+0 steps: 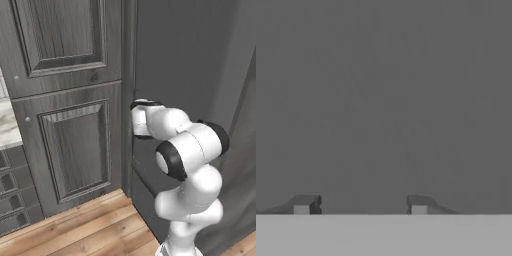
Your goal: Place the fish on the counter behind the older fish on the same shelf of the fridge to maintain FIFO order. Close the fridge door when finished.
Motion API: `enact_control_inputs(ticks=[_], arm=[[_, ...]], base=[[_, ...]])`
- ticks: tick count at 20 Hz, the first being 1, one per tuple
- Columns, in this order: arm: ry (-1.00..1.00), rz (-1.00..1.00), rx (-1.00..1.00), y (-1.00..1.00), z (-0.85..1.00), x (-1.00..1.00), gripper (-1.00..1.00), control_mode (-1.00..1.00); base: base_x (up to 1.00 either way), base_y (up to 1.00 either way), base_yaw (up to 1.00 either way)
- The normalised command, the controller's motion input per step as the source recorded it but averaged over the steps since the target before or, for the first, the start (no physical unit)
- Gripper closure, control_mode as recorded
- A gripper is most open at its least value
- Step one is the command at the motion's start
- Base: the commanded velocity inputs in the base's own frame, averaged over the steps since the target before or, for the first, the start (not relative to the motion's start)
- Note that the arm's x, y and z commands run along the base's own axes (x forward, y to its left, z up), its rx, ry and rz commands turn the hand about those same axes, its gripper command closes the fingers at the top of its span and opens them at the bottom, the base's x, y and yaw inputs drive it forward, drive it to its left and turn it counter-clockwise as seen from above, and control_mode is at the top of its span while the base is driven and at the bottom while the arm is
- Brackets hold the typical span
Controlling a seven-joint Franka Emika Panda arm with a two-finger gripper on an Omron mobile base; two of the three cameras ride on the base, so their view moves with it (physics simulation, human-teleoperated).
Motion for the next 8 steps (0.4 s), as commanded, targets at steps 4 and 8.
enact_control_inputs(ticks=[4,8], arm=[[0.0,-0.32,0.0,-0.39,-0.04,0.11,-1.0,-1.0],[0.0,-0.3,0.0,-0.35,-0.03,0.05,-1.0,-1.0]], base=[[0.0,0.0,0.0],[0.0,0.0,0.0]])
